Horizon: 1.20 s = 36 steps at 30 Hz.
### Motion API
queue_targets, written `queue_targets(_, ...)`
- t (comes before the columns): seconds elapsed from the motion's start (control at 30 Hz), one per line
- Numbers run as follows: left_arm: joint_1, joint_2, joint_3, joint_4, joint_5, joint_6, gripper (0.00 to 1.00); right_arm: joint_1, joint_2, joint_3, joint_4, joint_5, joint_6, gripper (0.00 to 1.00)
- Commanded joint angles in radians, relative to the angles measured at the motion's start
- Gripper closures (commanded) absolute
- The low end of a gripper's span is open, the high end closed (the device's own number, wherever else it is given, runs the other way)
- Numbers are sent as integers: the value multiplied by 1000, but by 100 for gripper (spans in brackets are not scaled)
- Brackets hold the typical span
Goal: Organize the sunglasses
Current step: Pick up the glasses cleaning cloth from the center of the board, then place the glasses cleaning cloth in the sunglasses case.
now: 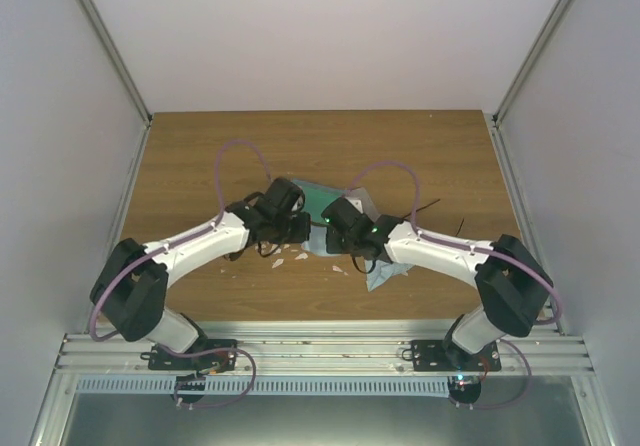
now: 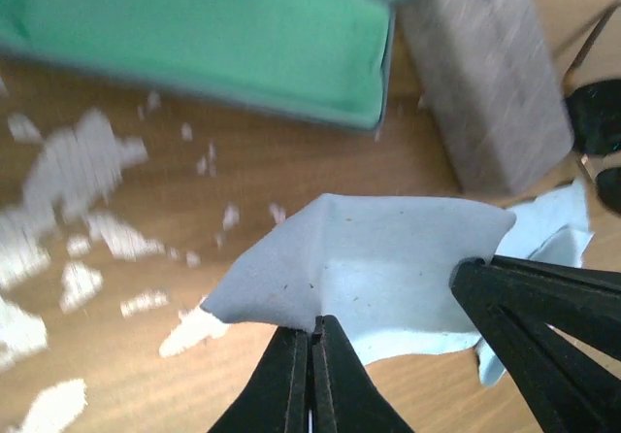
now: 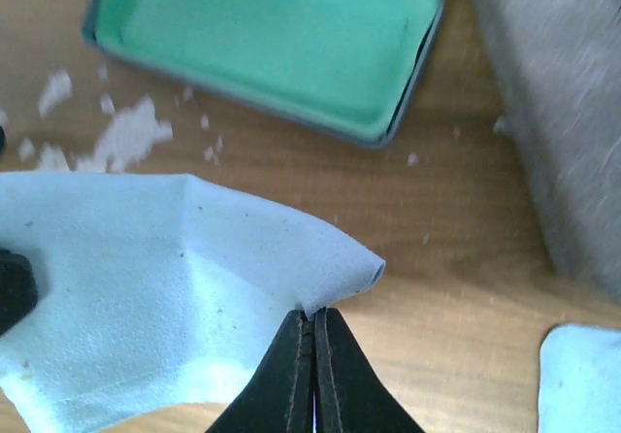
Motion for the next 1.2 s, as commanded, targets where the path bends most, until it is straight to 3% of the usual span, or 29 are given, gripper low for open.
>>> queue_targets(0.0, 81, 43, 102, -28, 54, 164, 100, -54, 18, 69, 22, 69, -4, 100)
queue_targets(0.2, 170, 184, 248, -43, 145, 328, 100, -115, 92, 138, 55, 72, 20, 99)
queue_targets(0.43, 227, 352, 406, -101, 155, 458, 100, -148, 195, 215, 78, 71, 61, 100)
queue_targets(1.17, 281, 534, 502, -131, 150, 495, 100, -182, 378, 305, 56, 71, 80, 99)
